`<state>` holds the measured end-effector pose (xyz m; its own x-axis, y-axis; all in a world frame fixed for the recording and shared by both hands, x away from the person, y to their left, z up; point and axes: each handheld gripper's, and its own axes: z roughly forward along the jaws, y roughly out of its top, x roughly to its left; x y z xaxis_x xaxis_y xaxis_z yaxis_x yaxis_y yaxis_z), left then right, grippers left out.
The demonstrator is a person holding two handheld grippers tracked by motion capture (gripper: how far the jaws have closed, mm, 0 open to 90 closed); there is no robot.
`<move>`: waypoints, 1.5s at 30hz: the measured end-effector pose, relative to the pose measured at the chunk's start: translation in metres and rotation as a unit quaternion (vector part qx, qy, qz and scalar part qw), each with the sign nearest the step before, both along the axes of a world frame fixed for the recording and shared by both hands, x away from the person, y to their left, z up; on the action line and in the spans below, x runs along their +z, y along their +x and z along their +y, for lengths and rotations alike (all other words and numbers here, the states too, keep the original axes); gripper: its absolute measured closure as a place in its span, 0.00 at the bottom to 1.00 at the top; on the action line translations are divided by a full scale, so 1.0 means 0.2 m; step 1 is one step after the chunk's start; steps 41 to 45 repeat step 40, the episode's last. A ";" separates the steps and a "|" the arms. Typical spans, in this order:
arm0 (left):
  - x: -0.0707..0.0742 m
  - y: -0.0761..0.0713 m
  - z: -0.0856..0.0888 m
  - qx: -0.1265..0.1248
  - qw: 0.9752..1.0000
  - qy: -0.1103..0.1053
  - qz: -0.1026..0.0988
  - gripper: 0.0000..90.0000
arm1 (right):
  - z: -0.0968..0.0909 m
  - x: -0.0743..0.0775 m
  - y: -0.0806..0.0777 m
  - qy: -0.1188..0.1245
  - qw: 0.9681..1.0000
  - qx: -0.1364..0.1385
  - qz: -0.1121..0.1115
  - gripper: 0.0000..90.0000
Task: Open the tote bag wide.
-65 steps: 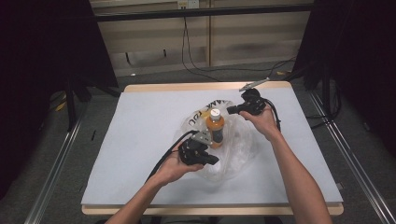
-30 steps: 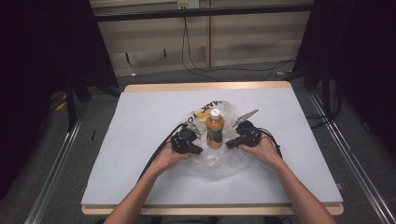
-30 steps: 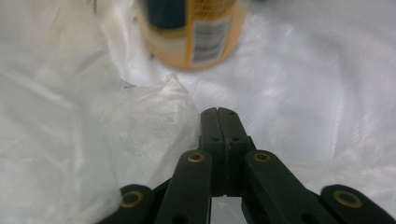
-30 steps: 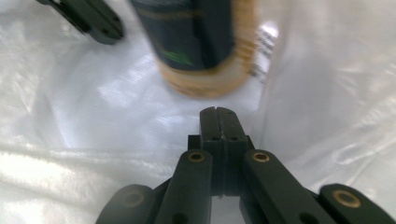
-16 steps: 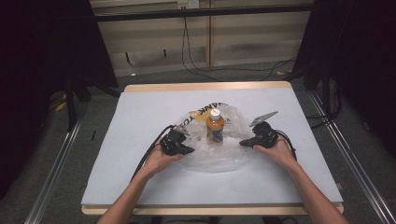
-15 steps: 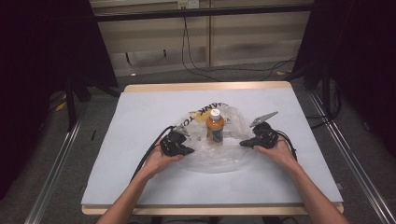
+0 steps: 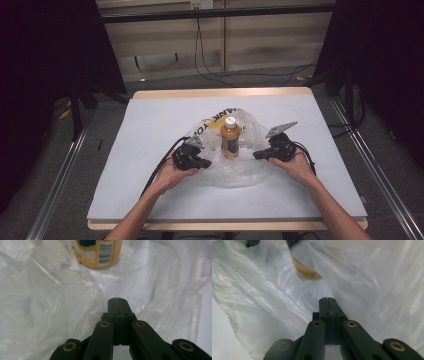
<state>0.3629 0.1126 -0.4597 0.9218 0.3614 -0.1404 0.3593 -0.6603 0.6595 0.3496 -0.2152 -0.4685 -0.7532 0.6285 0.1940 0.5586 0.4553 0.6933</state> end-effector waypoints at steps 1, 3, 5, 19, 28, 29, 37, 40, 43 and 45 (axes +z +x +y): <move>0.00 0.00 0.01 0.000 1.000 -0.011 -0.002 1.00 | 0.00 0.01 -0.01 0.005 1.000 -0.002 -0.003 1.00; 0.02 -0.01 0.03 0.005 0.999 -0.031 -0.004 1.00 | 0.01 0.03 -0.02 0.015 1.000 -0.005 -0.012 1.00; 0.04 -0.02 0.06 0.008 0.999 -0.048 -0.014 1.00 | 0.00 0.05 -0.03 0.035 0.999 -0.010 -0.026 1.00; 0.12 -0.13 0.19 0.040 0.989 -0.131 -0.051 0.99 | -0.10 0.16 -0.21 0.090 0.991 -0.056 -0.084 1.00; 0.13 -0.23 0.29 0.089 0.981 -0.154 -0.082 0.52 | -0.18 0.20 -0.36 0.117 0.981 -0.099 -0.122 0.58; 0.13 -0.24 0.31 0.093 0.980 -0.156 -0.085 0.46 | -0.19 0.20 -0.38 0.114 0.979 -0.104 -0.129 0.50; 0.10 -0.35 0.43 0.125 0.971 -0.173 -0.111 0.11 | -0.24 0.20 -0.52 0.111 0.972 -0.143 -0.150 0.08; 0.08 -0.36 0.47 0.142 0.966 -0.175 -0.128 0.08 | -0.26 0.17 -0.55 0.116 0.968 -0.159 -0.155 0.05; 0.08 -0.36 0.47 0.142 0.966 -0.175 -0.128 0.08 | -0.26 0.17 -0.55 0.116 0.968 -0.159 -0.155 0.05; 0.08 -0.36 0.47 0.142 0.966 -0.175 -0.128 0.08 | -0.26 0.17 -0.55 0.116 0.968 -0.159 -0.155 0.05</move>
